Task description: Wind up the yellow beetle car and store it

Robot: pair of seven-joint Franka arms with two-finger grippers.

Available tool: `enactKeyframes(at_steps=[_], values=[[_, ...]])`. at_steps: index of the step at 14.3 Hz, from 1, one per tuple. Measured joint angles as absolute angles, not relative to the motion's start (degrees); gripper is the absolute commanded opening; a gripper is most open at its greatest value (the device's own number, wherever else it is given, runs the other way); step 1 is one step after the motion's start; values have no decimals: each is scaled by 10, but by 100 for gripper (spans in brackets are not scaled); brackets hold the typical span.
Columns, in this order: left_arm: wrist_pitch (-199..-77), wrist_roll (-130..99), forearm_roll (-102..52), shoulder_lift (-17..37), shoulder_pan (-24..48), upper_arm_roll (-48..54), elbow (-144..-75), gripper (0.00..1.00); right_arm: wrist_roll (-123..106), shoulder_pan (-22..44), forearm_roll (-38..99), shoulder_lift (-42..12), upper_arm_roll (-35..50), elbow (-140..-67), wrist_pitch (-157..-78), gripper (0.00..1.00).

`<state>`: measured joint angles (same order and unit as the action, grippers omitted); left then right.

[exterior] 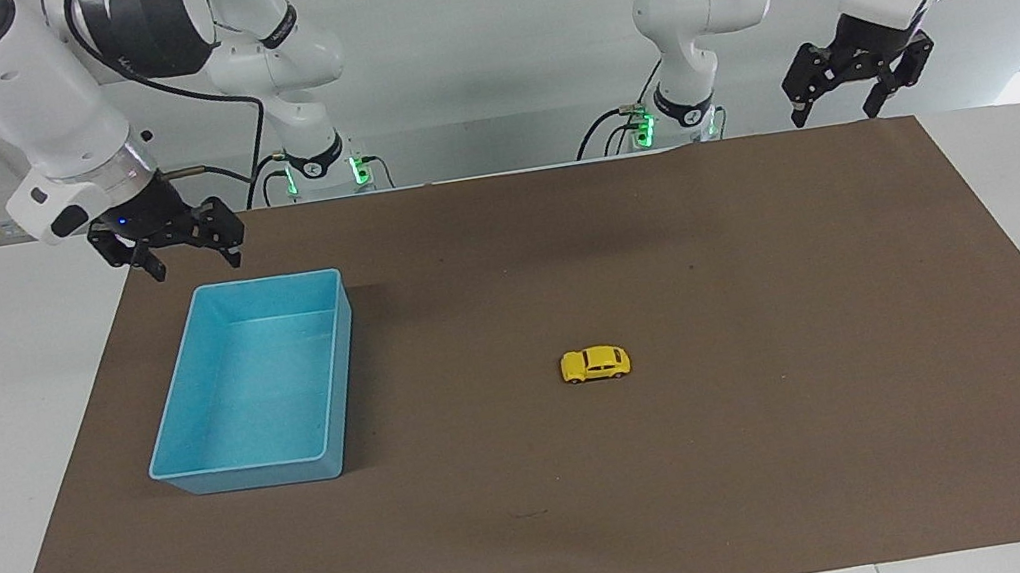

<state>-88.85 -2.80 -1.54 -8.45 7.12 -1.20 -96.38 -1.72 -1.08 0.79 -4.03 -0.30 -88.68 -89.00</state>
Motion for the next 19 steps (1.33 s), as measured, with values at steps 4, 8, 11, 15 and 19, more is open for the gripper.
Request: enactKeyframes(at_steps=[4, 8, 11, 15, 19], values=[[-888, -28, -15, -85, 71, -11, -964, 100, -17, -11, 8, -40, -3, -887, -890, 100], [-888, -28, -15, -84, 71, -11, -965, 100, -17, -11, 8, -40, -3, -887, -890, 100], [-888, -51, -15, -83, 71, -12, -969, 100, -17, -11, 8, -40, -3, -887, -890, 100], [-888, -169, -16, -80, 71, -9, -987, 100, -17, -11, 8, -40, -3, -887, -890, 100], [-891, -286, -16, -76, 72, -4, -1002, 100, -17, -11, 8, -40, -3, -887, -890, 100]])
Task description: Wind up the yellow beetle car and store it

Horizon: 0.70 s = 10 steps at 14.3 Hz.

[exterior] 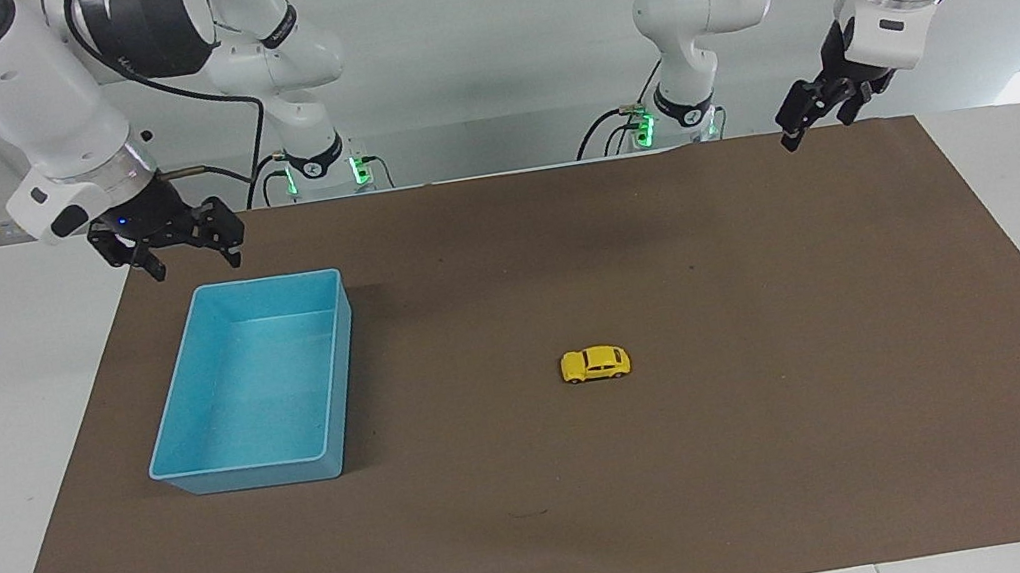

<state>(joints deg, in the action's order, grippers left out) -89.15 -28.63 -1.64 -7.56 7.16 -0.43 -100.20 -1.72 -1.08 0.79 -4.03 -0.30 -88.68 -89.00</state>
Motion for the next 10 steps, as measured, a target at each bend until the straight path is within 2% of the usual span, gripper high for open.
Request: enactKeyframes(at_steps=[5, 10], values=[[-931, -506, -40, -57, 76, 3, -1021, 100, -17, -11, 8, -40, -3, -887, -890, 100], [-1007, -736, -41, -52, 128, 5, -1071, 100, -17, -11, 8, -40, -3, -887, -890, 100]])
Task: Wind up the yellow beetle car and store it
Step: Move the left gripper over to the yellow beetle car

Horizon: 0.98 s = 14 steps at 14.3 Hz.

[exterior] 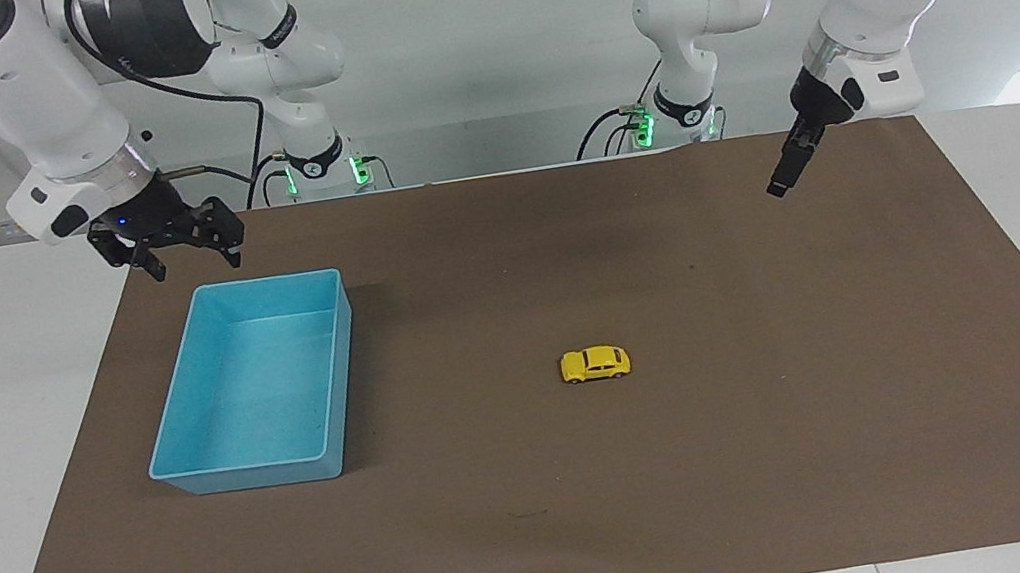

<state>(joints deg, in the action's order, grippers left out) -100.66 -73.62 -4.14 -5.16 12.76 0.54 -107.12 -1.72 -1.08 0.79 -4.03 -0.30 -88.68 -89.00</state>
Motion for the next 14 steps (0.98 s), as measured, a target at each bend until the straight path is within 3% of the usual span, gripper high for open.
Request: enactKeyframes(at_steps=[8, 14], values=[[-1108, -996, -41, 5, 214, 7, -1093, 100, -17, -11, 8, -40, -3, -887, -890, 100], [-1190, -1164, -41, 99, 281, 7, -1071, 100, -17, -11, 8, -40, -3, -887, -890, 100]])
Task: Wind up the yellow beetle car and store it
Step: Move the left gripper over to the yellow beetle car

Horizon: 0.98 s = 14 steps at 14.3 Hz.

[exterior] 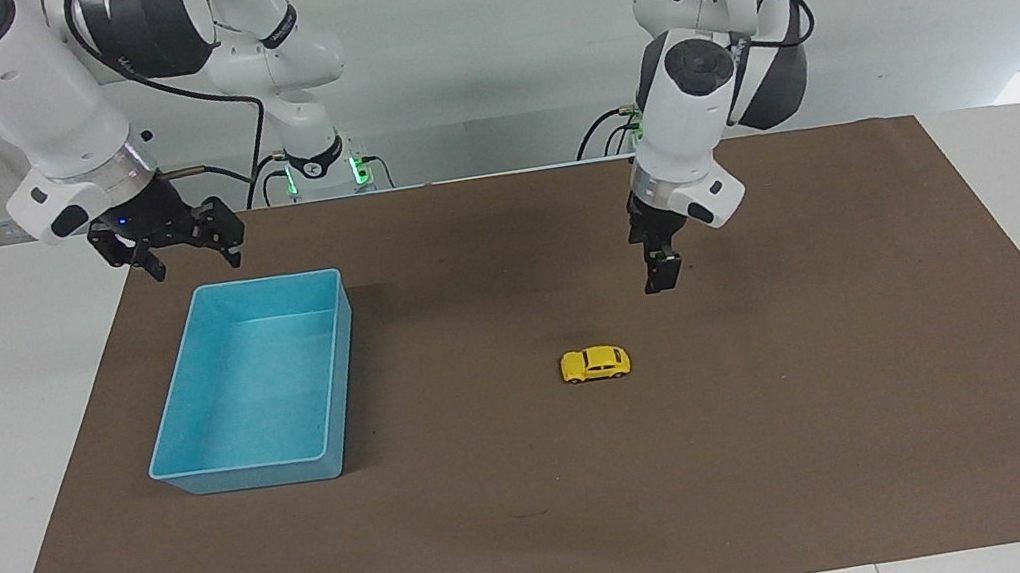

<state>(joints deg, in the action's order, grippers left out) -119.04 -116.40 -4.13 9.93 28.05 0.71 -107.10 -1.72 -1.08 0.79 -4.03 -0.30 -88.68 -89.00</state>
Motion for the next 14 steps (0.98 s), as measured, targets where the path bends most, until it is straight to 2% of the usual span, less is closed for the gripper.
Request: enactKeyframes(at_steps=[10, 14], values=[[-1209, -1254, -28, 282, 298, 6, -915, 100, -17, -11, 8, -40, -3, -887, -890, 100], [-1231, -1274, -18, 312, 300, 5, -903, 100, -17, -11, 8, -40, -3, -887, -890, 100]])
